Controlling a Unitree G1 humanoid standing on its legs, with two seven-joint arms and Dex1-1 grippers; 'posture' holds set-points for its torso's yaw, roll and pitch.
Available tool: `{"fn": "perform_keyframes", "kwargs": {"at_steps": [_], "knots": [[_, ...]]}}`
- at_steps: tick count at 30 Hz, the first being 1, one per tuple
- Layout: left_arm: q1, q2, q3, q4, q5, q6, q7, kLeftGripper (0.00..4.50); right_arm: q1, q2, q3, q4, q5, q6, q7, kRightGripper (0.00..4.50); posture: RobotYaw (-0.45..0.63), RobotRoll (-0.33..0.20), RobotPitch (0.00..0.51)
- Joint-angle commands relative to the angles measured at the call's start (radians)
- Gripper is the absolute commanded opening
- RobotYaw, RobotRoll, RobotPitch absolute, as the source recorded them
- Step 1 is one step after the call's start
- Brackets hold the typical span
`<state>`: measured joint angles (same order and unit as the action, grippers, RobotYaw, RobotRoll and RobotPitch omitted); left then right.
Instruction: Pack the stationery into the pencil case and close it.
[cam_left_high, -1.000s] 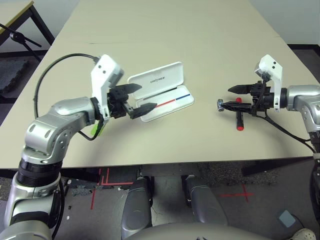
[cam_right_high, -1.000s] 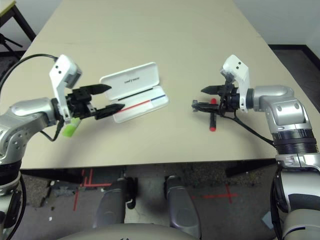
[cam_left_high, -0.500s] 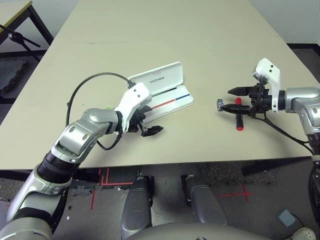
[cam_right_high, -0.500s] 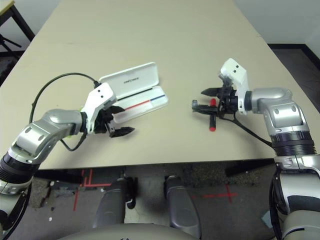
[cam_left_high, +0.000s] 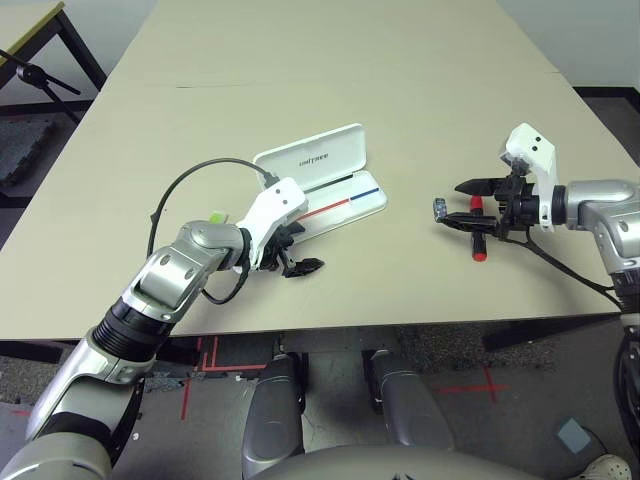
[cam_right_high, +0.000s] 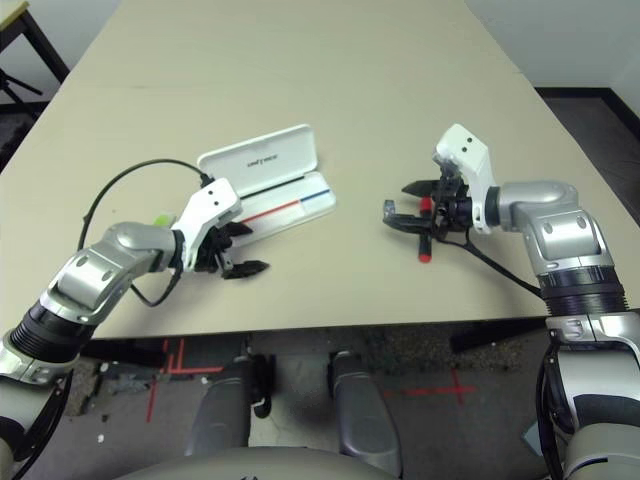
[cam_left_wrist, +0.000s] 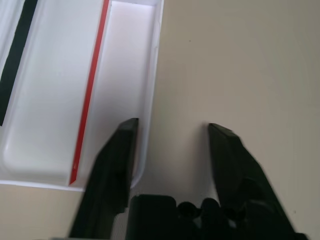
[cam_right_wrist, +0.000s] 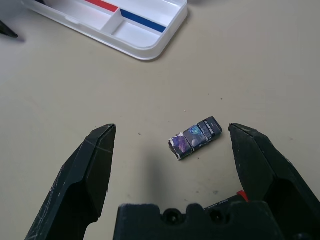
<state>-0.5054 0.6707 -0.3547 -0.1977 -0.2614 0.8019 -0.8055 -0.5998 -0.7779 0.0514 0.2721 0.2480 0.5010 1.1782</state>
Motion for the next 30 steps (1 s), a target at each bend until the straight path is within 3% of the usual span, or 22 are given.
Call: {"fn": "perform_keyframes", "kwargs": {"at_steps": [1,5,13,18,22,30], "knots": [[-0.007,-0.004,-0.009,0.025,0.014,-0.003,-0.024,1.59,0.018,-0.018,0.001,-0.039,0.01,0.012,0.018,4.5,-0.12,0.0,0.174],[-0.018,-0.002,0.0,0.046,0.023,-0.021,-0.036,0.05,0.033,-0.032,0.002,-0.104,0.049,0.05,0.067,4.5,-0.12,0.0,0.176],[-0.024,0.04,0.017,0.043,0.04,-0.079,-0.087,0.05,0.06,-0.058,0.012,-0.203,0.097,0.11,0.12,4.5,-0.11,0.0,0.179],[0.023,0.132,0.019,-0.037,0.029,-0.294,-0.256,0.05,0.059,-0.066,0.023,-0.214,0.101,0.12,0.134,4.5,-0.1,0.0,0.181],[0.074,0.192,0.019,-0.082,0.021,-0.38,-0.361,0.05,0.066,-0.076,0.051,-0.202,0.077,0.102,0.142,4.5,-0.1,0.0,0.18],[0.083,0.2,0.027,-0.065,0.046,-0.421,-0.405,0.05,0.07,-0.07,0.069,-0.194,0.075,0.088,0.138,4.5,-0.1,0.0,0.179]]}}
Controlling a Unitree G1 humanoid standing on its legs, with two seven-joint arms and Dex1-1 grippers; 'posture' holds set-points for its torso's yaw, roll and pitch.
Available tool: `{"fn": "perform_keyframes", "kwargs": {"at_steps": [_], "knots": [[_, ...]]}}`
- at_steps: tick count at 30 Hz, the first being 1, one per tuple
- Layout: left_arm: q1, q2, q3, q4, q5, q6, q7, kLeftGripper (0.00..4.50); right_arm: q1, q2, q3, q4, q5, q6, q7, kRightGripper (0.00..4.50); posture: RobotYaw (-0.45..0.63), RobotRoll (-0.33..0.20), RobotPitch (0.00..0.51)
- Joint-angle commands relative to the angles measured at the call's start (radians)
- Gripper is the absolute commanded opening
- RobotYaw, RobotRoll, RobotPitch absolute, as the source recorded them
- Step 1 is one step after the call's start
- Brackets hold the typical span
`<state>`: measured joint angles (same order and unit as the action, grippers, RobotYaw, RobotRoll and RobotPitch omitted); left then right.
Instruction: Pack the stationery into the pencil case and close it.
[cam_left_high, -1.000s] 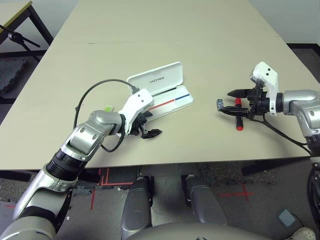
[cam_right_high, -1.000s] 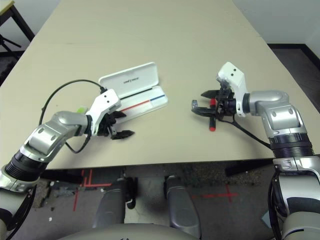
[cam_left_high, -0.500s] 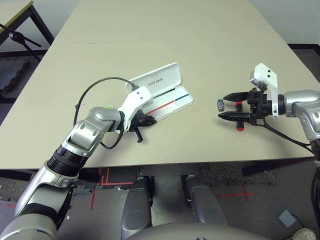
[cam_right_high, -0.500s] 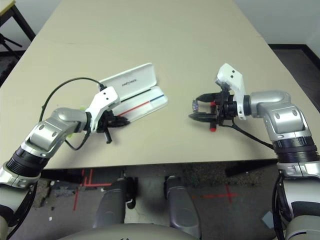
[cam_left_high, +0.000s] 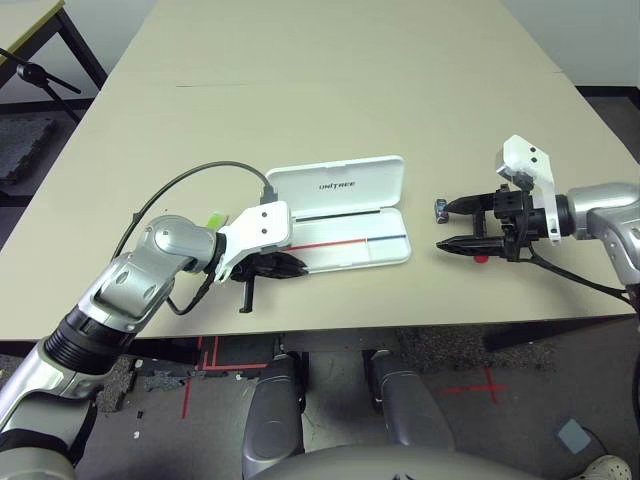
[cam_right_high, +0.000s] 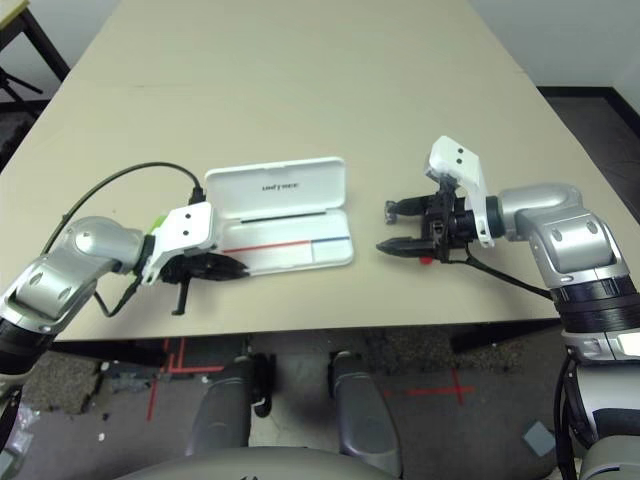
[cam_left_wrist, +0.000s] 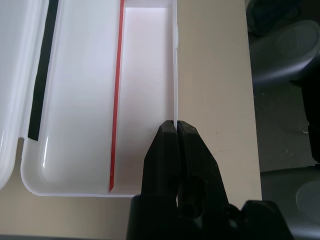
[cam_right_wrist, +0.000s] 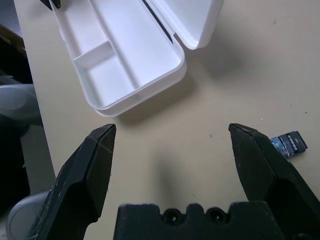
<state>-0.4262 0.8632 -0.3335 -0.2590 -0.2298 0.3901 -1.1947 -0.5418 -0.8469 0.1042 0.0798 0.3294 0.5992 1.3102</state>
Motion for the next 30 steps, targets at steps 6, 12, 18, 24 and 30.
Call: {"fn": "perform_keyframes", "kwargs": {"at_steps": [6,12,18,24,30], "knots": [[0.003,0.007,0.0,-0.023,0.021,0.021,-0.011,0.05,0.026,-0.002,0.019,-0.008,-0.005,-0.016,0.006,4.5,-0.1,0.0,0.179],[0.01,0.002,-0.017,-0.013,0.056,0.058,0.002,0.05,0.017,0.0,0.024,-0.002,-0.012,-0.02,0.004,4.5,-0.1,0.0,0.176],[0.037,-0.004,-0.014,0.006,0.076,0.045,0.005,0.05,0.012,0.003,0.028,0.001,-0.015,-0.023,0.001,4.5,-0.09,0.0,0.176],[0.06,-0.023,-0.012,0.039,0.096,0.015,0.018,0.05,0.007,0.007,0.033,0.012,-0.02,-0.033,0.0,4.5,-0.09,0.0,0.176],[0.075,-0.044,0.003,0.051,0.09,0.0,0.029,1.11,0.005,0.009,0.031,0.025,-0.028,-0.045,-0.001,4.5,-0.09,0.0,0.174]]}}
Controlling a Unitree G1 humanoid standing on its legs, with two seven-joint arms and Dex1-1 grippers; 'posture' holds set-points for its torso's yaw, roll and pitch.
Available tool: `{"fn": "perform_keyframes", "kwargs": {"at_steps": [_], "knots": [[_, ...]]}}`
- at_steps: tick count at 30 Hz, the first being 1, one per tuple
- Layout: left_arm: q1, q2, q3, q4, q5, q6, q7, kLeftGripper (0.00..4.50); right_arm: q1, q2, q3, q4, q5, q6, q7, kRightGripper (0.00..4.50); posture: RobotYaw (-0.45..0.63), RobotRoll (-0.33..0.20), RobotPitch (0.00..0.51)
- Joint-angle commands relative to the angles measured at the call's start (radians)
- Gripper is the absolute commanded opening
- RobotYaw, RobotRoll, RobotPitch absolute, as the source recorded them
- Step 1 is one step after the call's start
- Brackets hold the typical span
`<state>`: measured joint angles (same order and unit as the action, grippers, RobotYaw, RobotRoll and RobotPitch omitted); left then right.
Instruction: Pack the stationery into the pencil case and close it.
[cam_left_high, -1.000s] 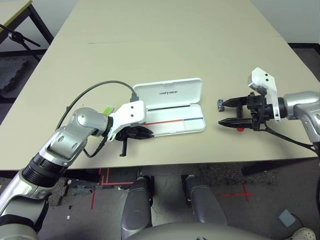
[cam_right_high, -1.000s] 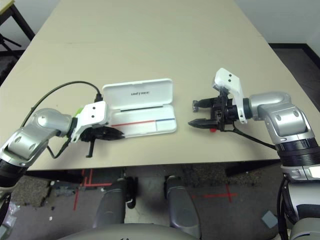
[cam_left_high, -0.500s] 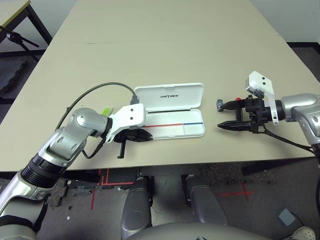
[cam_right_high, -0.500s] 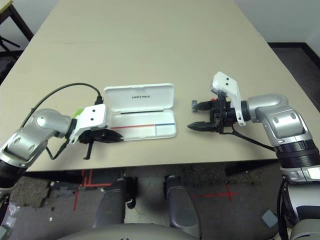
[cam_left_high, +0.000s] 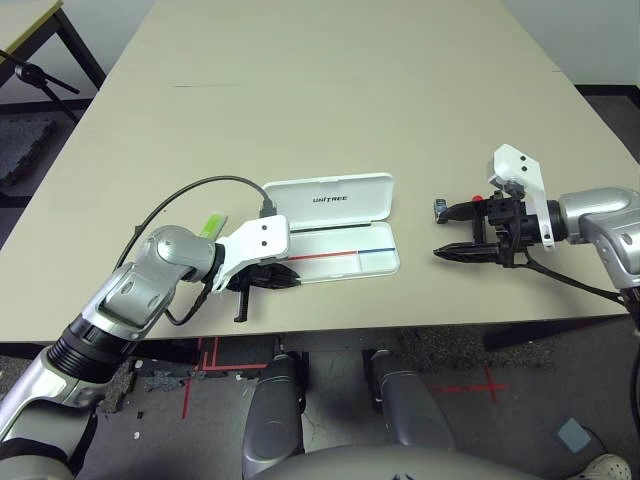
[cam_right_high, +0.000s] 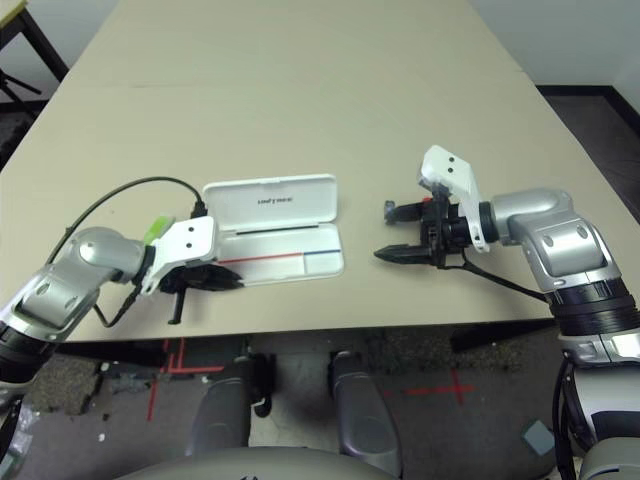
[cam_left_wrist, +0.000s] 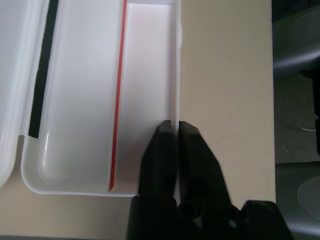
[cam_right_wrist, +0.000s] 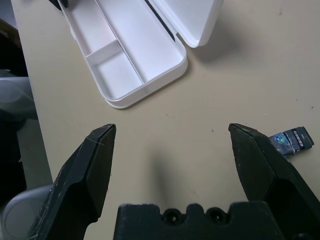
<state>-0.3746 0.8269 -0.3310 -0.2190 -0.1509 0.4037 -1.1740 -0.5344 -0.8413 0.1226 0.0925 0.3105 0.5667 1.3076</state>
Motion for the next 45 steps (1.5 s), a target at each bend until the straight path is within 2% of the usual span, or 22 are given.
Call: {"fn": "perform_keyframes", "kwargs": {"at_steps": [1,5,9,12,15,20,21,24,29,38,45], "knots": [[0.026,-0.007,0.004,0.009,0.01,-0.017,0.01,1.48,-0.004,0.003,0.013,0.014,-0.011,-0.014,0.002,4.5,-0.09,0.0,0.174],[0.036,0.016,0.046,-0.044,-0.031,-0.001,-0.006,3.05,-0.007,-0.001,0.008,0.017,-0.01,-0.016,0.003,4.5,-0.09,0.0,0.17],[0.044,0.061,0.131,-0.161,-0.138,0.069,-0.043,4.48,-0.01,-0.008,-0.011,0.024,0.004,-0.011,0.008,4.5,-0.1,0.0,0.166],[0.014,0.079,0.228,-0.223,-0.235,0.132,-0.039,4.48,-0.015,-0.008,-0.053,0.023,0.044,0.014,0.006,4.5,-0.1,0.0,0.164],[-0.017,0.084,0.276,-0.235,-0.276,0.167,-0.025,4.48,-0.027,0.017,-0.102,0.012,0.091,0.027,-0.021,4.5,-0.1,0.0,0.163],[-0.055,0.084,0.287,-0.239,-0.309,0.201,-0.01,4.48,-0.108,0.128,-0.203,0.035,0.12,0.048,-0.214,4.5,-0.11,0.0,0.164],[-0.059,0.083,0.278,-0.236,-0.305,0.201,-0.007,4.48,-0.131,0.151,-0.223,0.055,0.094,0.034,-0.297,4.5,-0.11,0.0,0.164],[-0.068,0.075,0.256,-0.23,-0.297,0.201,0.003,4.48,-0.233,0.193,-0.274,0.165,0.038,0.143,-0.548,4.5,-0.12,0.0,0.165],[-0.083,0.063,0.237,-0.226,-0.295,0.207,0.014,4.48,-0.32,0.234,-0.372,0.224,0.035,0.356,-0.815,4.5,-0.12,0.0,0.167],[-0.085,0.059,0.219,-0.216,-0.29,0.201,0.02,4.48,-0.226,0.237,-0.395,0.025,0.072,0.713,-0.942,4.5,-0.14,0.0,0.173],[-0.095,0.053,0.205,-0.2,-0.286,0.189,0.013,4.48,-0.105,0.24,-0.379,-0.044,0.089,0.798,-0.933,4.5,-0.15,0.0,0.177]]}}
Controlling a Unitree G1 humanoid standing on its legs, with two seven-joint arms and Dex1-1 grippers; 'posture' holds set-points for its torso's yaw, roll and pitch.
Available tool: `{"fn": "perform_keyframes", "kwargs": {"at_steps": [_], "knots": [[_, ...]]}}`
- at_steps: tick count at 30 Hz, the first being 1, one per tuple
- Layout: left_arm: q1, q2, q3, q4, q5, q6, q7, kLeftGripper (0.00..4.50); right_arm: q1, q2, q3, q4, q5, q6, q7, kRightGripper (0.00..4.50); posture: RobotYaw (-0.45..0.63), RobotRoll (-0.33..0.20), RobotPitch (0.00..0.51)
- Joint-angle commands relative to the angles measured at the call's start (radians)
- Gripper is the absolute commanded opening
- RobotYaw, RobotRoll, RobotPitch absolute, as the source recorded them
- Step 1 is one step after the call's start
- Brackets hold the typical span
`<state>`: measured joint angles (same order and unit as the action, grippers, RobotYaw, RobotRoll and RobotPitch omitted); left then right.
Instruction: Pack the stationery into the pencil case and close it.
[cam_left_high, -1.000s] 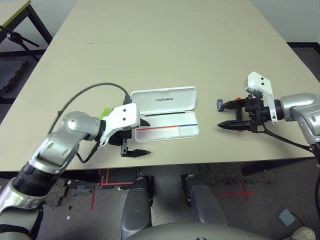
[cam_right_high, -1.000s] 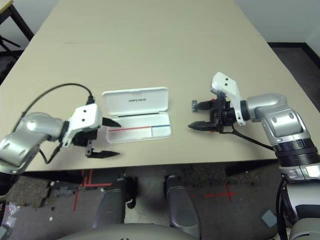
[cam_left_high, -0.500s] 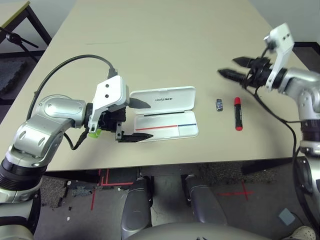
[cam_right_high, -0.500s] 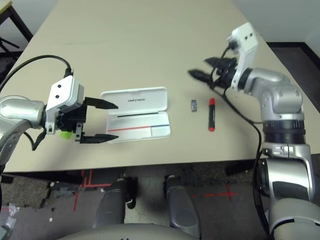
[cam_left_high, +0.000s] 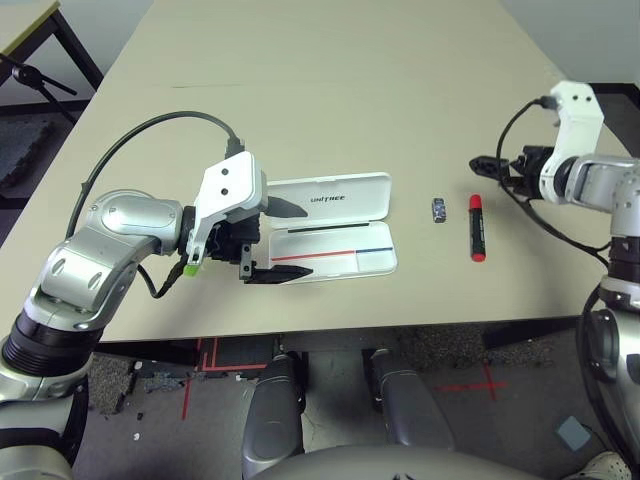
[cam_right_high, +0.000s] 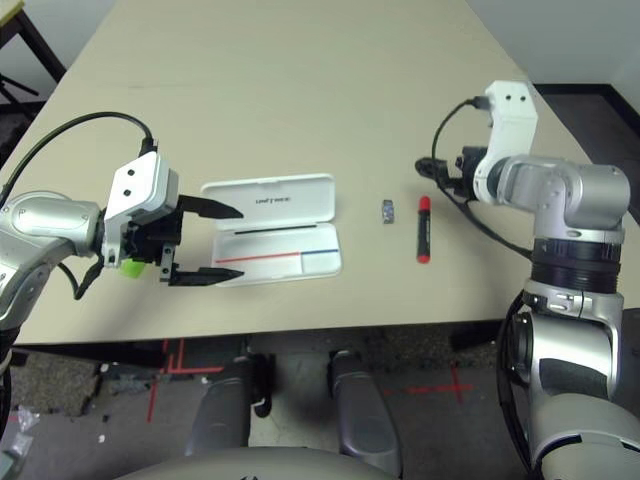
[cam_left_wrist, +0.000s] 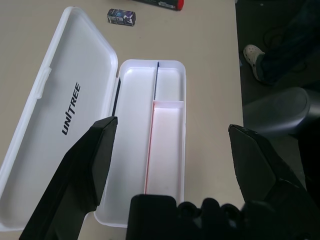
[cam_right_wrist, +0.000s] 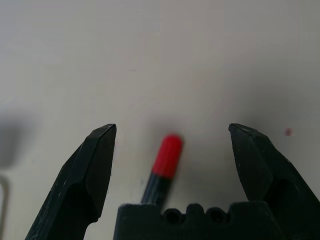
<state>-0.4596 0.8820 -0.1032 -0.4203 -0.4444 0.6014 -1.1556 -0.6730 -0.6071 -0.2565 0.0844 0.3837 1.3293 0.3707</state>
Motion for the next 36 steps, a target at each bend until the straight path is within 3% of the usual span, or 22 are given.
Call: {"fn": "perform_keyframes", "kwargs": {"at_steps": [1,14,17,21,26,36], "knots": [[-0.011,-0.002,-0.024,0.003,0.008,-0.009,-0.006,4.48,0.048,0.009,0.005,-0.041,0.017,0.038,0.005,4.5,-0.15,0.0,0.177],[0.002,0.003,-0.027,-0.006,0.005,-0.01,0.0,4.48,0.139,0.031,0.071,-0.032,0.008,0.024,0.017,4.5,-0.13,0.0,0.18],[0.006,0.001,-0.027,-0.007,0.006,-0.01,0.003,4.5,0.143,0.02,0.08,-0.021,0.002,0.008,0.021,3.9,-0.13,0.0,0.18],[0.007,0.001,-0.029,-0.002,0.009,-0.014,0.002,4.5,0.128,-0.015,0.086,-0.004,-0.005,-0.015,0.046,2.4,-0.13,0.0,0.178],[0.003,0.001,-0.034,0.009,0.015,-0.024,-0.002,4.5,0.104,-0.133,0.159,0.022,-0.021,-0.142,0.169,0.51,-0.13,0.0,0.173],[0.0,0.013,-0.026,0.029,0.025,-0.041,-0.009,4.5,0.068,-0.319,0.309,0.04,-0.089,-0.539,0.514,0.47,-0.13,0.0,0.158]]}}
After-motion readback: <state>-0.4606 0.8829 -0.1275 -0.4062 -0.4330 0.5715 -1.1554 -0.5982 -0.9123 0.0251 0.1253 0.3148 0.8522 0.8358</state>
